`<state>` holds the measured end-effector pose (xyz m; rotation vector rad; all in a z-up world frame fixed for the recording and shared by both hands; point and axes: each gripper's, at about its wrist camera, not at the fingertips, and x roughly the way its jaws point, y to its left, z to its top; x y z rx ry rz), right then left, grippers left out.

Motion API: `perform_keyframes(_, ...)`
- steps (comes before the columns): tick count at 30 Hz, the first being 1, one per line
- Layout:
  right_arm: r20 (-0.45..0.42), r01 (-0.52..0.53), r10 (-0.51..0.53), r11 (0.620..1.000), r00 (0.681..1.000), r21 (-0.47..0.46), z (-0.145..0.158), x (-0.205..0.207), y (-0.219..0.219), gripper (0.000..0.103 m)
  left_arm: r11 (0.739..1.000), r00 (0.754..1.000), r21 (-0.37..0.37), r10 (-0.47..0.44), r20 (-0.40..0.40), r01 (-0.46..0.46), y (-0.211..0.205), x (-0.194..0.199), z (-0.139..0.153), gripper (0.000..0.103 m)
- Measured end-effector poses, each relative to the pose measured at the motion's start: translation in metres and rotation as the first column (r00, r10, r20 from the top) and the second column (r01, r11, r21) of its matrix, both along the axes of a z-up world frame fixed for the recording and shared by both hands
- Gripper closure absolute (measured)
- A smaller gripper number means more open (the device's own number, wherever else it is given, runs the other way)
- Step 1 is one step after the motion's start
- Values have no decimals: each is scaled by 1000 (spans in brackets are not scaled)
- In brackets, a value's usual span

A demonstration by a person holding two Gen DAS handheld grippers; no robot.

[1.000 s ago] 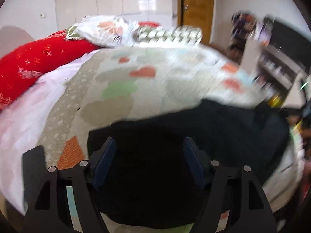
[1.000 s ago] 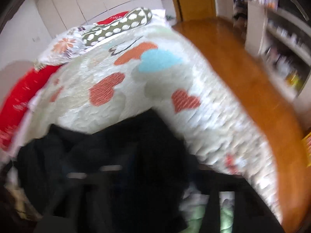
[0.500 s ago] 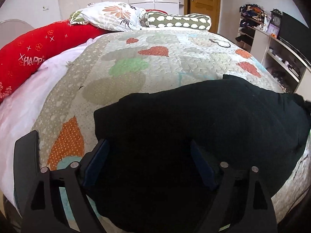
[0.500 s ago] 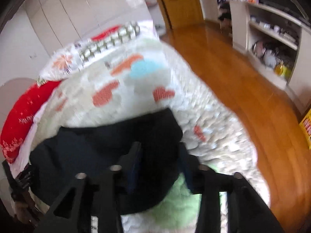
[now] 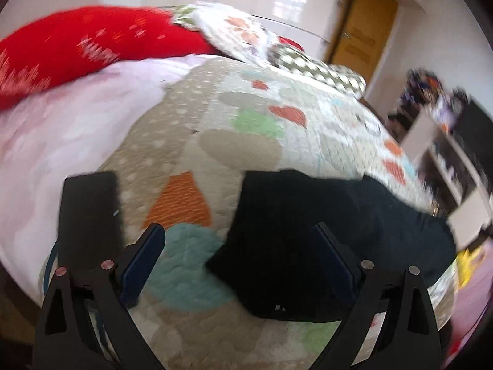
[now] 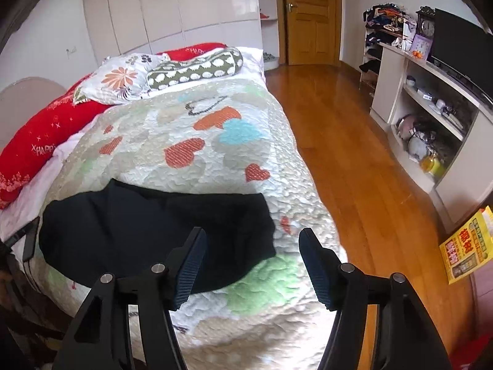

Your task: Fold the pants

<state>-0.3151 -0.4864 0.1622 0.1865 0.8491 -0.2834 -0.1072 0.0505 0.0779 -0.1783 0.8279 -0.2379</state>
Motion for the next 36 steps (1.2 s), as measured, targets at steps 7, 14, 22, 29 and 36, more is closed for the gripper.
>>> perform_keyframes(7,51,-57,52,994,997,98,8,26,11,38,985,997,-163,42,-63,-52,19,5,-12,7)
perform_keyframes(14,118,-267,252,954,960,135,-4,68,64,34,971,990,-236,15,-140,-48,21,8,-26,7)
perform_keyframes(22,165,-440,411,868,897,231,-30,134,111,34,983,980,-160,-119,-160,93,-1,-6,-18,7)
perform_keyframes(29,237,-692,651,694,721,197,-38,145,186,34,996,988,53,-60,-141,68,-3,2,13,7)
perform_keyframes(36,170,-777,759,613,629,141,-89,142,238,33,989,995,141,-38,-97,51,4,16,65,7)
